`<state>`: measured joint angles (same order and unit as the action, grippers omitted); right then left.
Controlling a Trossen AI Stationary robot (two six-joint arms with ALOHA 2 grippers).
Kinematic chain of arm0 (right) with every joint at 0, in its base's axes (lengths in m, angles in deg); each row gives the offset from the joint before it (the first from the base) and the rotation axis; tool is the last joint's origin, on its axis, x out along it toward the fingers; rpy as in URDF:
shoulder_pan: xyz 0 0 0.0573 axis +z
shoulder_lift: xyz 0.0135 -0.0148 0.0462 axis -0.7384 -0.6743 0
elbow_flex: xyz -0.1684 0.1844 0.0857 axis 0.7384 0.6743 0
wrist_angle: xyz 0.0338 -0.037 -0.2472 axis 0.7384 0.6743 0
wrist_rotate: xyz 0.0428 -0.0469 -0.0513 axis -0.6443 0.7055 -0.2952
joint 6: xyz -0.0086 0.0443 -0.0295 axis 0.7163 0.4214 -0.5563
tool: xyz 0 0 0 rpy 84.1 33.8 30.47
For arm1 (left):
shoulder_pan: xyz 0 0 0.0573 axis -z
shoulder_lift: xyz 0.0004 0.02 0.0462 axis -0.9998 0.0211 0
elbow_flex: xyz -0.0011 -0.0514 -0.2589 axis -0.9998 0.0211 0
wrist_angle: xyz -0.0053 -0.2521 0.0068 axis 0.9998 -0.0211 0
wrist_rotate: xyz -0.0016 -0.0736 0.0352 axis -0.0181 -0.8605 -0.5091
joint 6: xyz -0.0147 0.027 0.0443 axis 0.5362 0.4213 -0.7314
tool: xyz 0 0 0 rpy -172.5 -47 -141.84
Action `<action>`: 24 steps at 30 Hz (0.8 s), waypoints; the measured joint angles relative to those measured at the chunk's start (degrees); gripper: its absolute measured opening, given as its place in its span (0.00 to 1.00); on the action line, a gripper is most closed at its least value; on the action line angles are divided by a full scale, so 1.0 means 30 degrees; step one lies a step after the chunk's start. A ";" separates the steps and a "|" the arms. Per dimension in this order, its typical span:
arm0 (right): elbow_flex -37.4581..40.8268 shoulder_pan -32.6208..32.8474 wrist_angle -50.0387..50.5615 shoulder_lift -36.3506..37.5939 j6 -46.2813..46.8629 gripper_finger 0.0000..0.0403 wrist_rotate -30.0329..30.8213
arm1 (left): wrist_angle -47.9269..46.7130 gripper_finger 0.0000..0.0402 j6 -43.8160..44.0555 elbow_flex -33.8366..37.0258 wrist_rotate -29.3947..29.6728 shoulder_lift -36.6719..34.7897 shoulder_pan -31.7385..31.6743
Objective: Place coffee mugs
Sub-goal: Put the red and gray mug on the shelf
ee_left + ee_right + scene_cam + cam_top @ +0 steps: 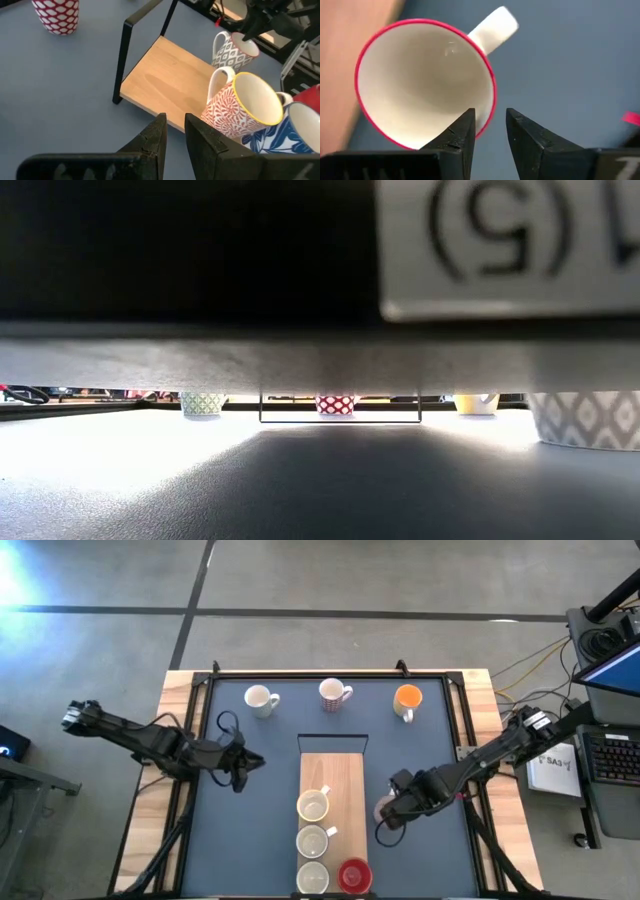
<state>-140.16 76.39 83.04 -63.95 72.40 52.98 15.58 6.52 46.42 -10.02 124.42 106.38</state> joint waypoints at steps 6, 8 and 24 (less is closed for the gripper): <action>-0.1182 -0.0259 0.1855 0.0007 -0.2144 0.24 0.0102 | -0.0003 0.13 -0.0451 -0.0087 0.0000 -0.0564 0.0000; -0.1385 -0.0359 0.1607 -0.0007 -0.3512 0.24 0.0561 | -0.0003 0.13 -0.0499 -0.0087 0.0000 -0.0653 0.0000; -0.2492 -0.0688 0.1055 -0.0331 -2.2106 0.27 0.3481 | 0.0048 0.13 -0.0285 -0.0087 0.0672 -0.0622 -0.0022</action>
<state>-147.63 74.33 86.21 -64.94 6.08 63.42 15.73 5.67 46.16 -8.00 122.56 106.31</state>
